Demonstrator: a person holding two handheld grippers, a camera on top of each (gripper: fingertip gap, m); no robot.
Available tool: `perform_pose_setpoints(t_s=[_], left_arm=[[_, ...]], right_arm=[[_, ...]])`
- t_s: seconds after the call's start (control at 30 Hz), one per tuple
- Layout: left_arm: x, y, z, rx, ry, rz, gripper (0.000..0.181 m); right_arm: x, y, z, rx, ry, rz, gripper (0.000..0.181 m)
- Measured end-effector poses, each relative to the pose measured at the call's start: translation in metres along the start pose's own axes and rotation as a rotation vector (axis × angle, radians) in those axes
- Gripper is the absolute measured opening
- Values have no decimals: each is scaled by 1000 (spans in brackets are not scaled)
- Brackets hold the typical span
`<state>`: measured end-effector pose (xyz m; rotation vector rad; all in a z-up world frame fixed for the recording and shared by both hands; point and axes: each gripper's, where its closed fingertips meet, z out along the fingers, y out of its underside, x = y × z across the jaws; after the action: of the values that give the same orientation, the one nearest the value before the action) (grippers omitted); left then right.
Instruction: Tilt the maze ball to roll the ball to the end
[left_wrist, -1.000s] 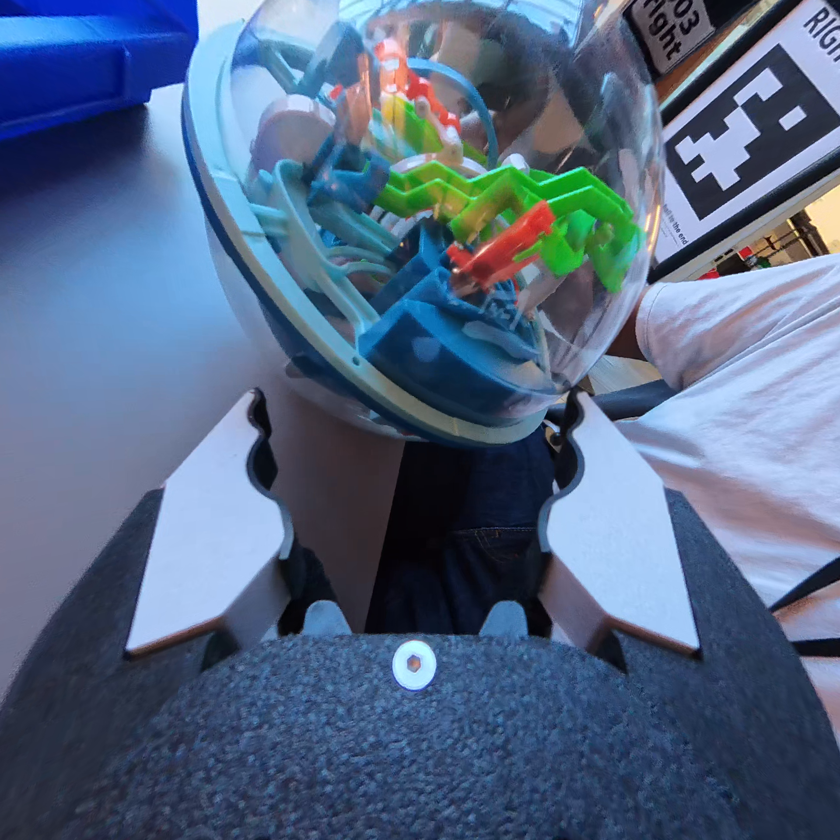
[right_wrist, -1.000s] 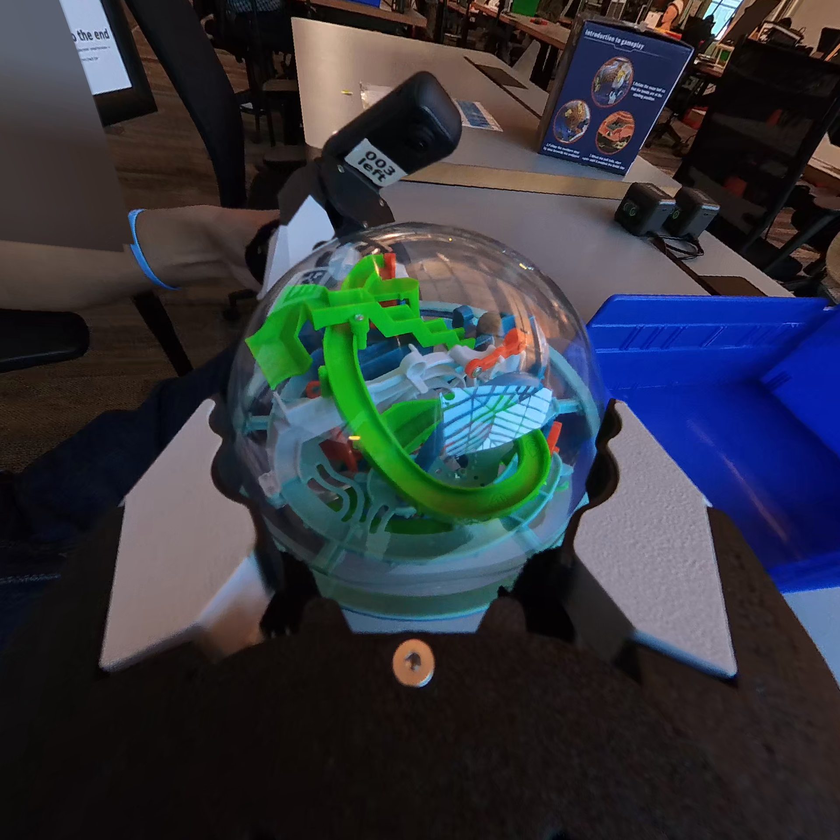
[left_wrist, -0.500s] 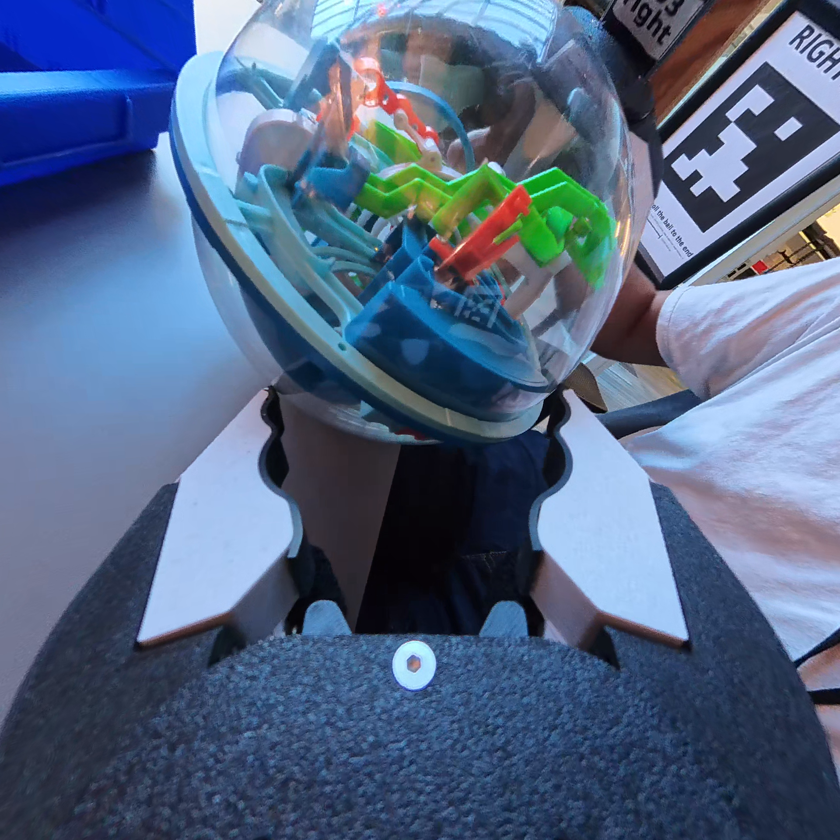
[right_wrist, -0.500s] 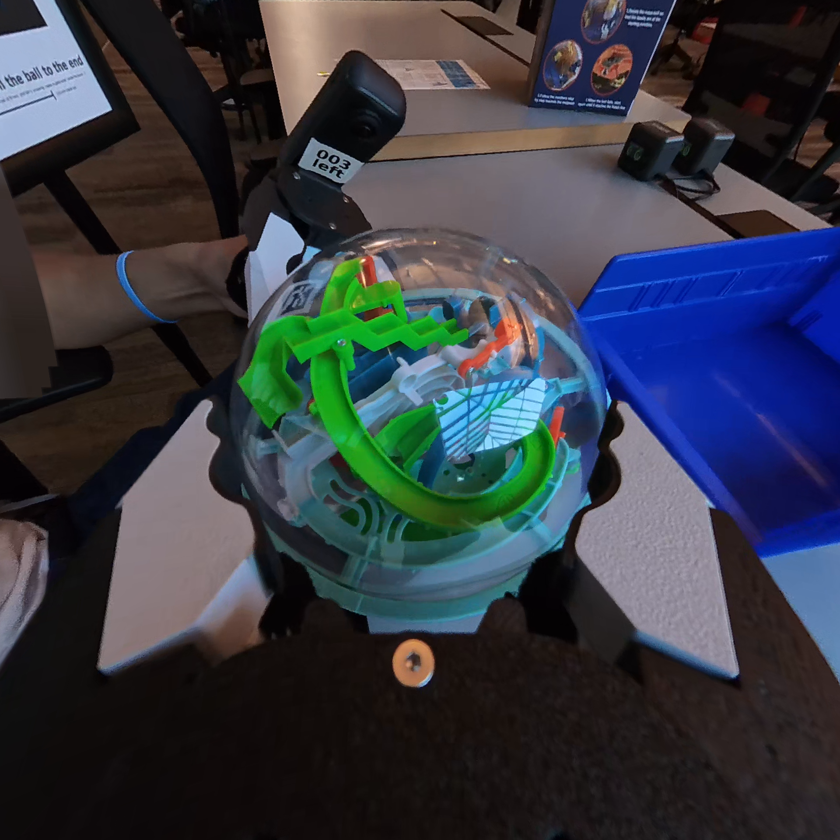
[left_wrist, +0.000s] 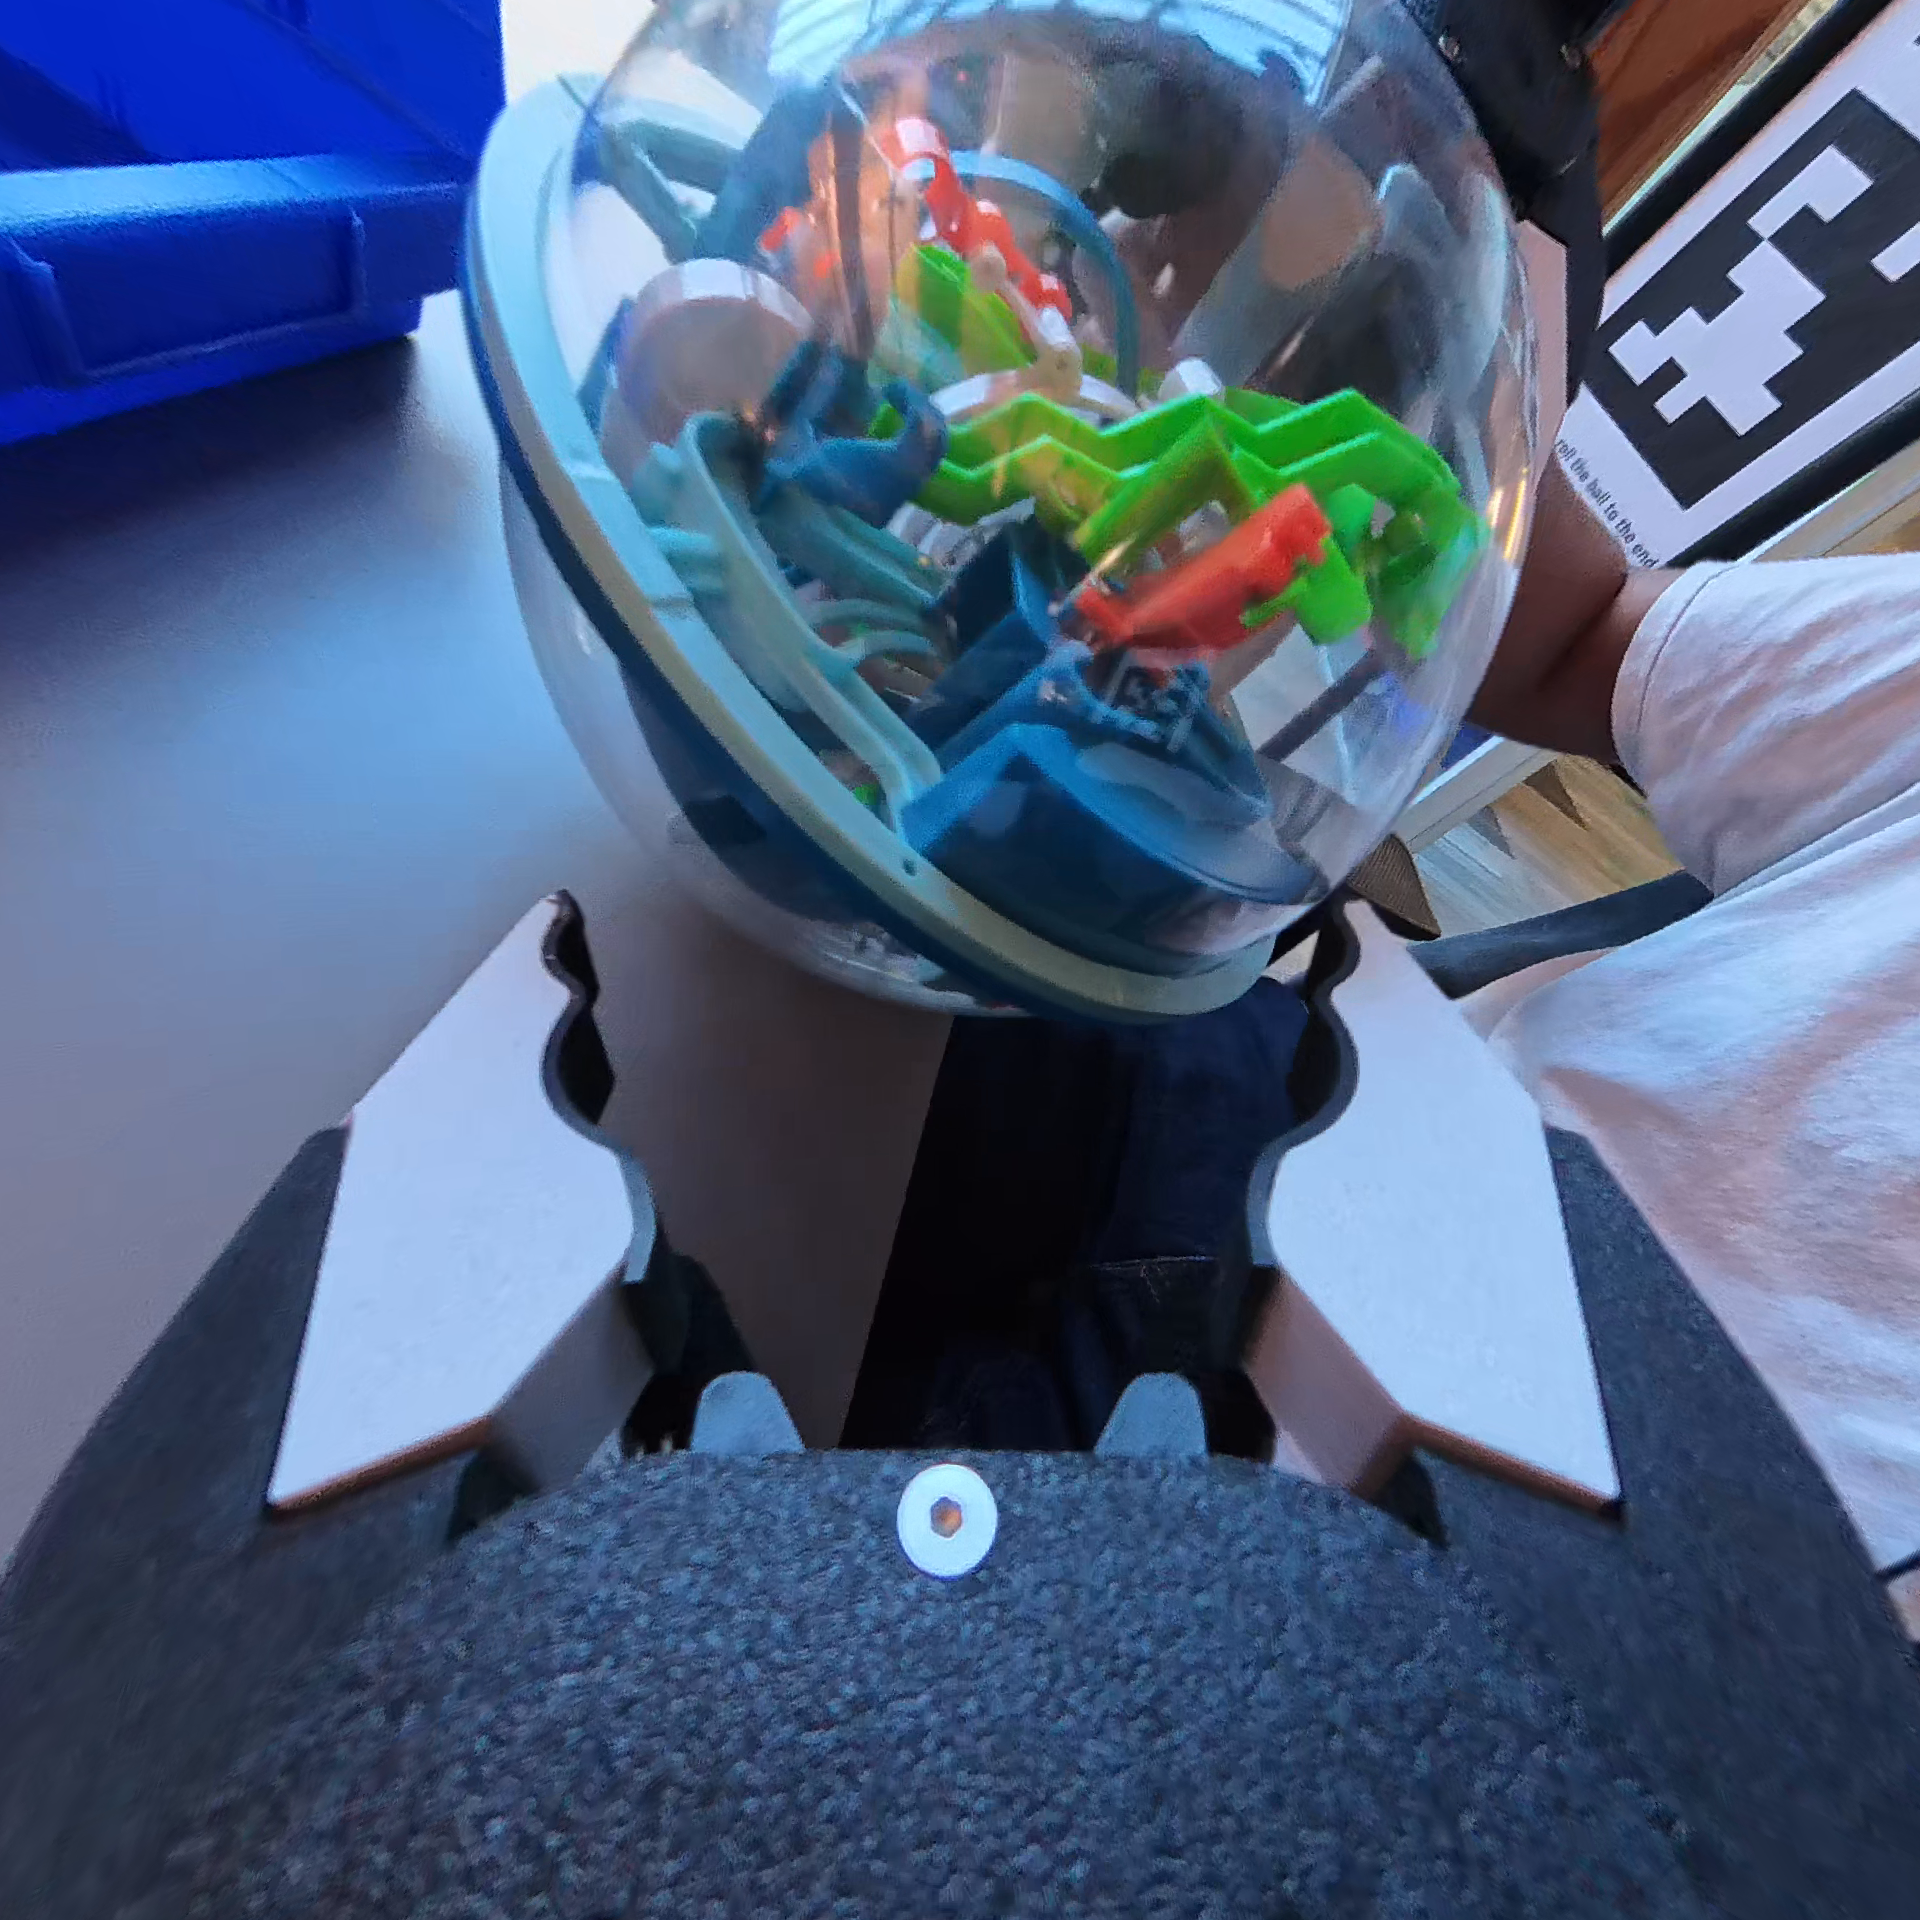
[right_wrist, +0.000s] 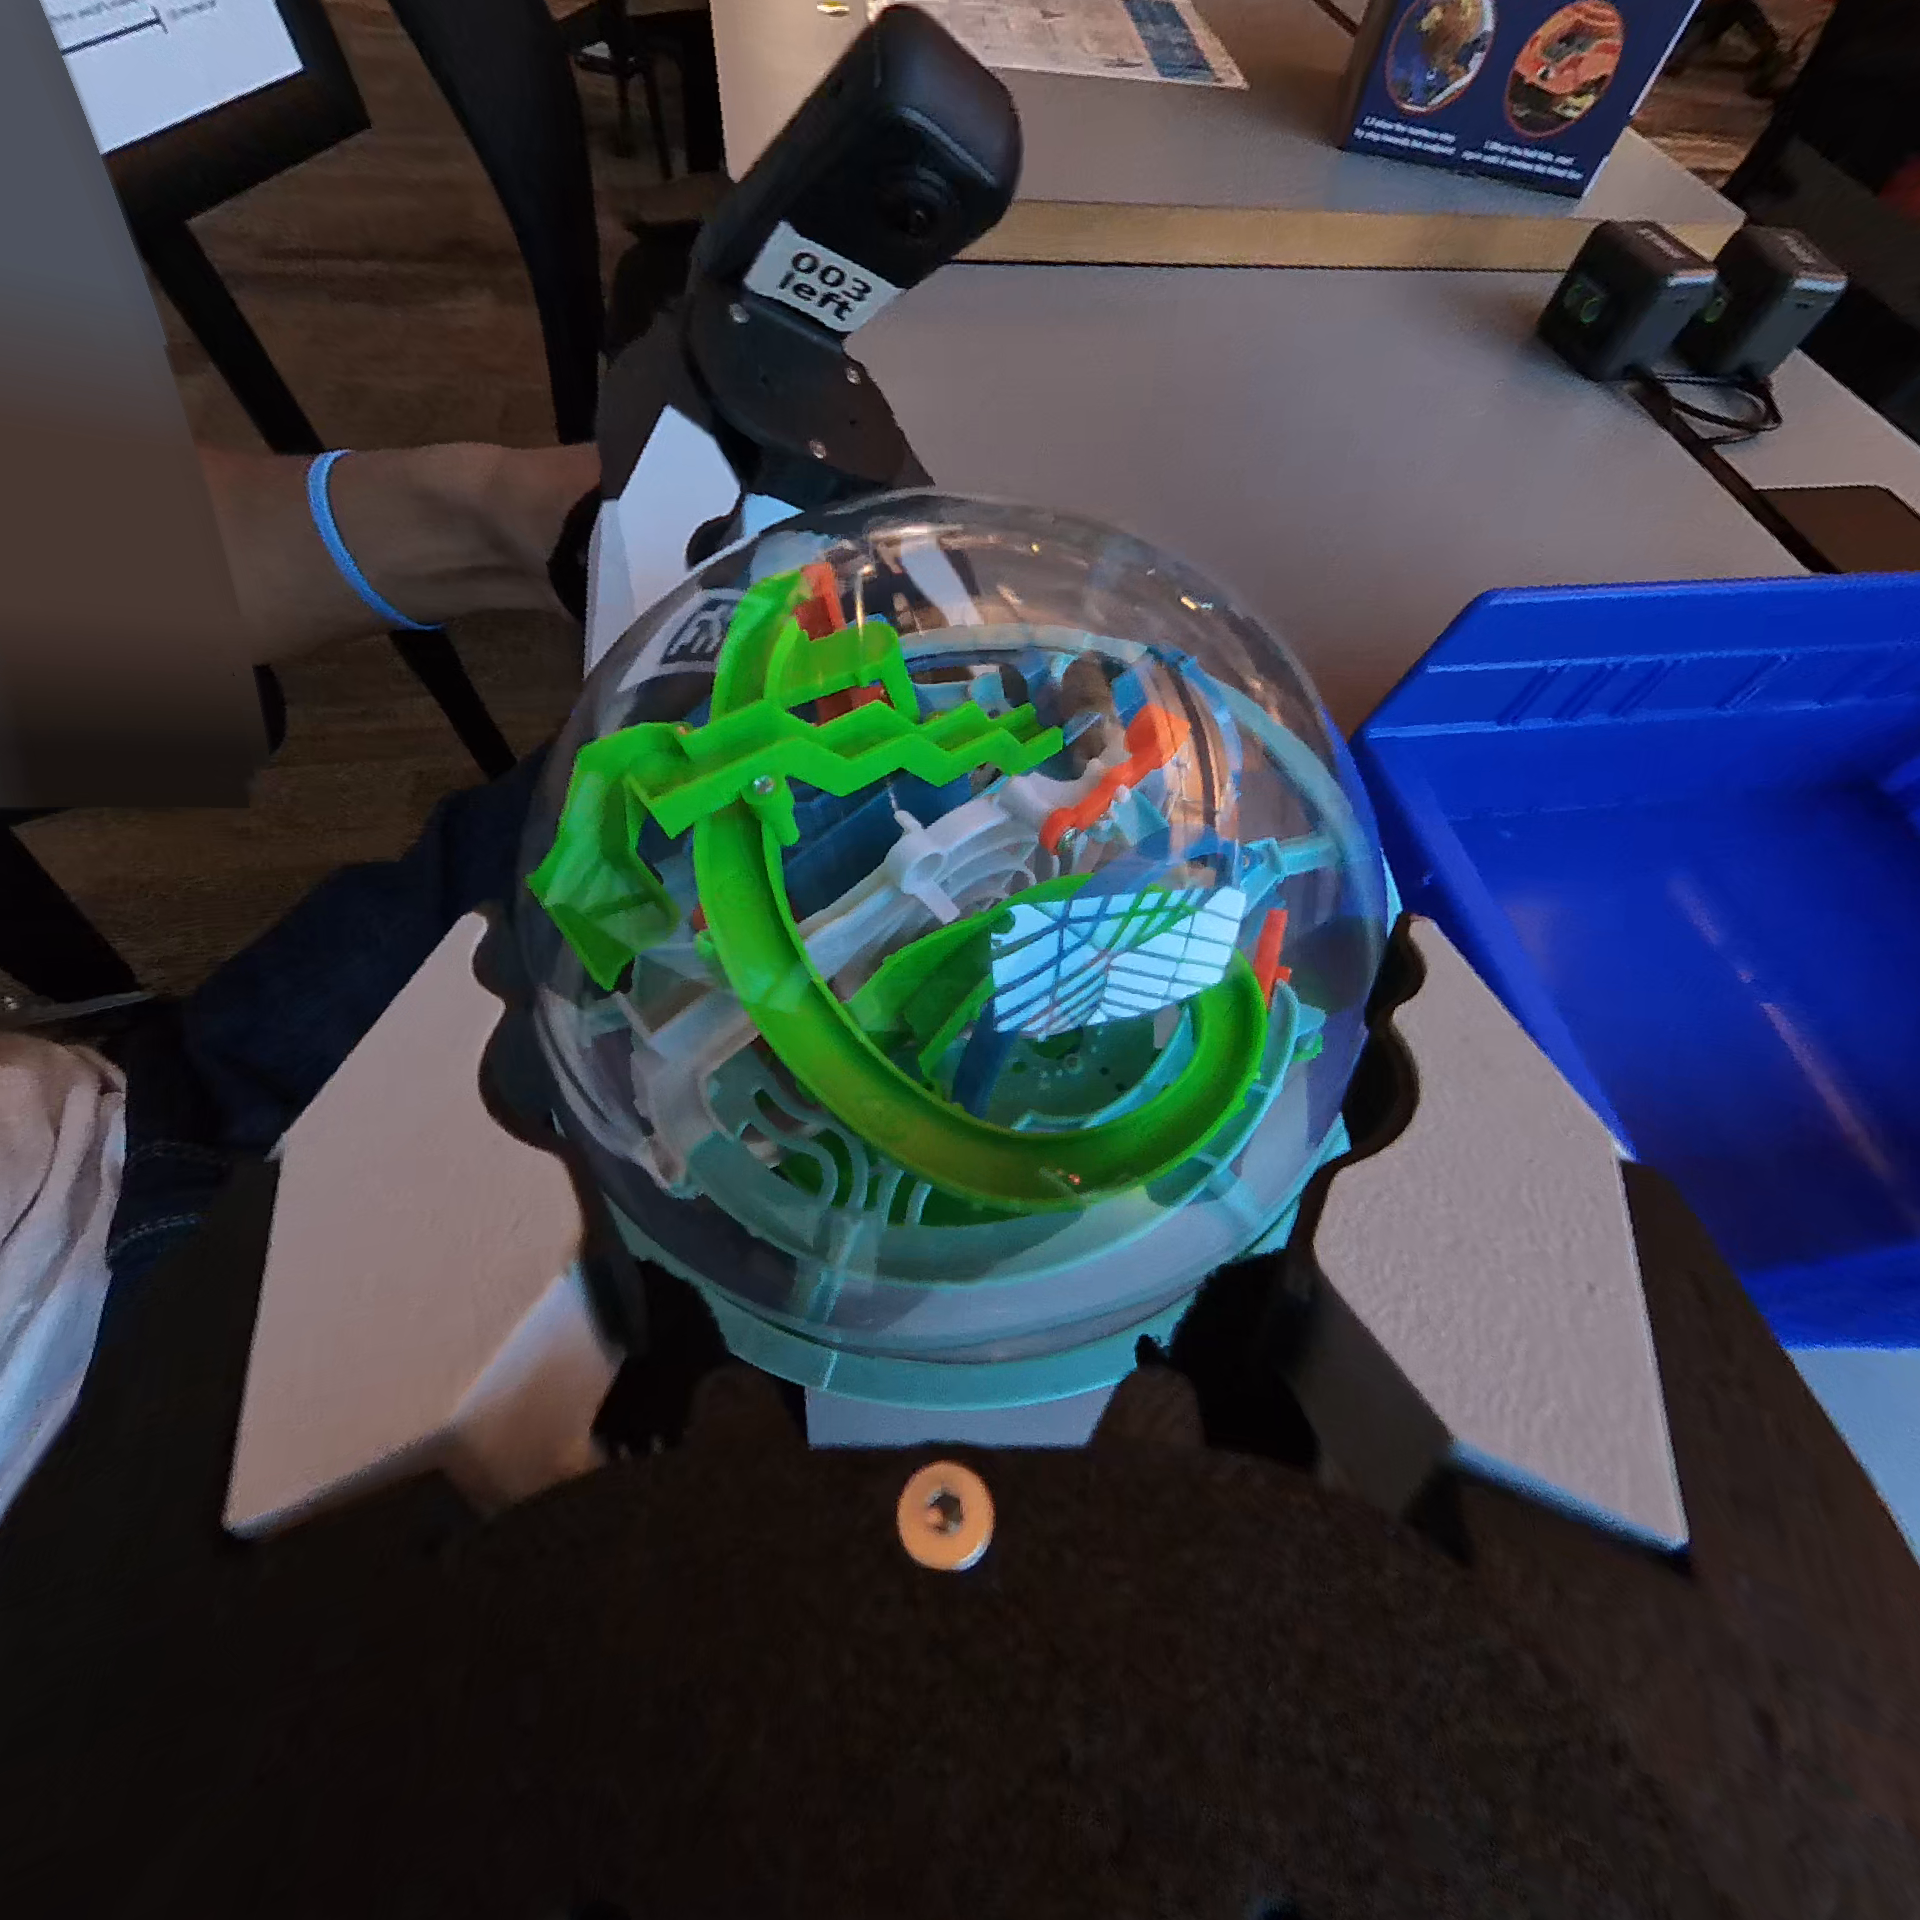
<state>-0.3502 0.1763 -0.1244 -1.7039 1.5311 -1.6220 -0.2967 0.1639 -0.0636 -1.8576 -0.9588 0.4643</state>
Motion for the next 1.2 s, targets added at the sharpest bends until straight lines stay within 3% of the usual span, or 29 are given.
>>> perform_pose_setpoints(t_s=[0.17,0.27,0.47,0.6,0.8,1.03,1.2], left_arm=[[3,-4,8,-27,65,-4,140],[10,-3,11,-27,111,-2,132],[9,-6,7,1,85,14,128],[11,-7,7,8,63,27,126],[15,-4,13,-9,40,44,127],[15,-3,14,-18,53,45,129],[11,-16,14,-13,123,3,141]], right_arm=[[0,1,-2,19,-24,-12,153],[-1,2,-3,23,-32,-29,153],[-1,1,-6,3,-11,25,153],[1,-16,-15,44,17,125,153],[3,-8,-8,-82,102,136,151],[1,-4,-3,-108,6,110,151],[-4,-5,-2,-90,-119,3,151]])
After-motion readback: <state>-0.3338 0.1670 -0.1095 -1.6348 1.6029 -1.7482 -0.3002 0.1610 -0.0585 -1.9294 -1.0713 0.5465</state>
